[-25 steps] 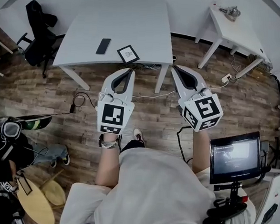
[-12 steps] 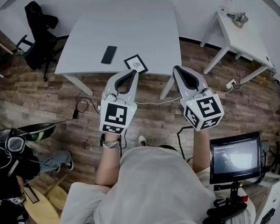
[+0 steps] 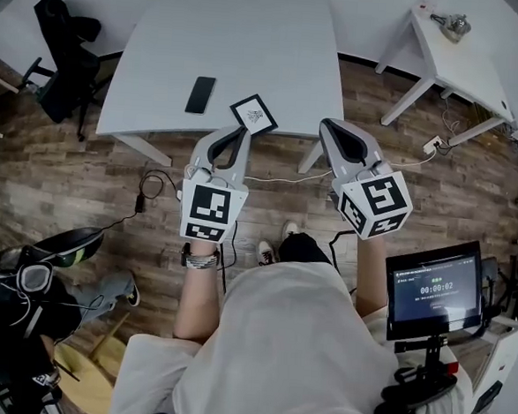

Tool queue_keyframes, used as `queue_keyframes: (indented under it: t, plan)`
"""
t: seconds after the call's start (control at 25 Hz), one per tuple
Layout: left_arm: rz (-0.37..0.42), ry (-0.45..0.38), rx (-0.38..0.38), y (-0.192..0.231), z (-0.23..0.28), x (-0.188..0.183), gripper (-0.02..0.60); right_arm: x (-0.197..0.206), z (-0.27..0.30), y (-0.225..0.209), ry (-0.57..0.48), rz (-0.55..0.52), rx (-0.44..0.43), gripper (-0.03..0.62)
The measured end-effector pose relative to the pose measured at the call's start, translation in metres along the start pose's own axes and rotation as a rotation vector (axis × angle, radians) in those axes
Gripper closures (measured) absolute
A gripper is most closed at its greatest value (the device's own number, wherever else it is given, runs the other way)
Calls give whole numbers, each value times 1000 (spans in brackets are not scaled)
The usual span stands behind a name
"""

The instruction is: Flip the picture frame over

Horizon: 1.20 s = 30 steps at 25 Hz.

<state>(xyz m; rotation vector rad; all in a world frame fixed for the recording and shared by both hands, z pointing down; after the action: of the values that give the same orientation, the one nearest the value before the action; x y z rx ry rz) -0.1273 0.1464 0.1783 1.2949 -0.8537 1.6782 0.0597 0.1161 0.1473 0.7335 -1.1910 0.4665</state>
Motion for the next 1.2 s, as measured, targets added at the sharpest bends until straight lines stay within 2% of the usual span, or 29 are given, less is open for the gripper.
queue_keyframes:
  t: [0.36,0.6,0.8,1.04,1.2]
  plan:
    - [22,38,18,-1,7,5,575,-3,3,3,-23,-9,-3,591]
    - [28,111,12,-2,79,5,570,31,36,-48,7,34,-40,591]
    - [57,144,8,-12,84,17,560,54,36,-49,-1,42,-54,591]
    - [76,233,-18,-3,113,23,543,77,63,-70,23,92,-97,591]
    - [63,256,-23,-3,123,31,532,88,73,-76,38,83,-122,591]
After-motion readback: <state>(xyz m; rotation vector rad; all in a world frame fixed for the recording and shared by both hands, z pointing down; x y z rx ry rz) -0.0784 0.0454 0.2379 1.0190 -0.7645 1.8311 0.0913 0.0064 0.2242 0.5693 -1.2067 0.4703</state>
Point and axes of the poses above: the fingertips, and each gripper's own axes: z forward along the fingers, y to its left, x out of its underside, the point moved 6 cm from there along -z, backward along the fingers, and after that the axes turned 13 degrees about -z, right-handed, at the moved point
